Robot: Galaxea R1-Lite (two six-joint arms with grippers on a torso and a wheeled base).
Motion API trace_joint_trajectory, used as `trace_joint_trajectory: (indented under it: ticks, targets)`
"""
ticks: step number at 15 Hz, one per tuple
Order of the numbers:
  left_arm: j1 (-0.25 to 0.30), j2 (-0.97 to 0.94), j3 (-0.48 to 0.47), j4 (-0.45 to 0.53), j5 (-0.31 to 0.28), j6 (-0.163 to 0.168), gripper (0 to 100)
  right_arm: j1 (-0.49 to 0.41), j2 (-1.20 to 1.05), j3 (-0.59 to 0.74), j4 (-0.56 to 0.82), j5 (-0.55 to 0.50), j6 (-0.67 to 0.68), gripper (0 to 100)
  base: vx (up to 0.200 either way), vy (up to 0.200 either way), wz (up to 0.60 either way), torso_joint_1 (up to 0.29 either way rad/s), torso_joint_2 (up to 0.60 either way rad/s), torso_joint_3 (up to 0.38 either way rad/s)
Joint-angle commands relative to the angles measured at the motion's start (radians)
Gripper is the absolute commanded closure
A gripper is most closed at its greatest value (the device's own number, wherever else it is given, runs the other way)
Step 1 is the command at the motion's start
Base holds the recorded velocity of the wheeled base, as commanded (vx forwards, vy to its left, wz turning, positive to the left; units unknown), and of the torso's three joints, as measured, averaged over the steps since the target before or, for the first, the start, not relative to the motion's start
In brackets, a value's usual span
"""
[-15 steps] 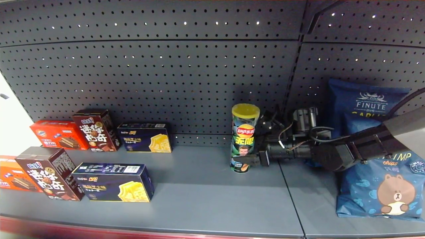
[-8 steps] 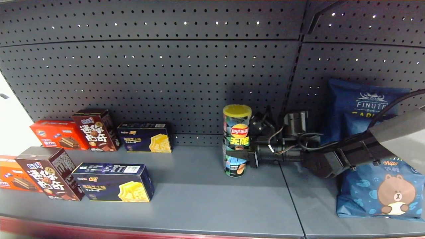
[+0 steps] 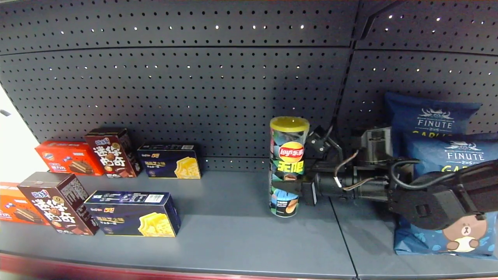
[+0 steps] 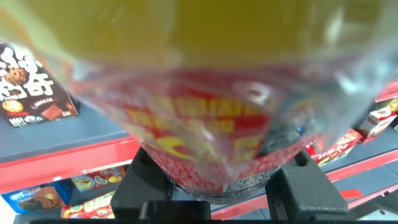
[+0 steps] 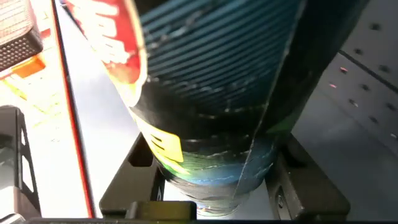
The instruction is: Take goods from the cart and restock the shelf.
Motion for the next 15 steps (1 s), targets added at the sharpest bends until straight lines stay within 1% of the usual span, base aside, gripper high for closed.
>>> trace_joint_trajectory:
  ticks: [1,3,4,5,6,8,10,15]
  targets:
    - [0.002,-0.002,-0.007,0.000,0.002,0.000,100,0.003,-0.141,0.101,-0.028,-0.038,0.005,100,0.000,0.000,0.00,0.000,0.00,0.000]
    - [0.003,-0.002,-0.013,0.000,0.003,0.000,100,0.006,-0.190,0.166,-0.063,-0.038,0.009,100,0.000,0.000,0.00,0.000,0.00,0.000]
    - [0.003,0.000,-0.017,0.000,0.003,0.000,100,0.016,-0.225,0.232,-0.106,-0.038,0.012,100,0.000,0.000,0.00,0.000,0.00,0.000]
    - [0.003,0.000,-0.021,0.000,0.003,0.000,100,0.023,-0.238,0.264,-0.129,-0.038,0.014,100,0.000,0.000,0.00,0.000,0.00,0.000]
    - [0.003,0.006,-0.034,0.000,0.002,0.000,100,0.028,-0.256,0.340,-0.191,-0.033,0.014,100,0.000,0.000,0.00,0.000,0.00,0.000]
    - [0.002,0.012,-0.047,0.000,0.002,-0.002,100,0.028,-0.242,0.408,-0.283,-0.029,0.014,100,0.000,0.000,0.00,0.000,0.00,0.000]
    - [0.005,0.008,-0.048,0.000,0.003,-0.032,100,0.028,-0.215,0.440,-0.349,-0.029,0.020,100,0.000,0.000,0.00,0.000,0.00,0.000]
    - [0.005,0.020,-0.065,0.000,0.006,-0.036,100,0.026,-0.126,0.463,-0.436,-0.030,0.020,100,0.000,0.000,0.00,0.000,0.00,0.000]
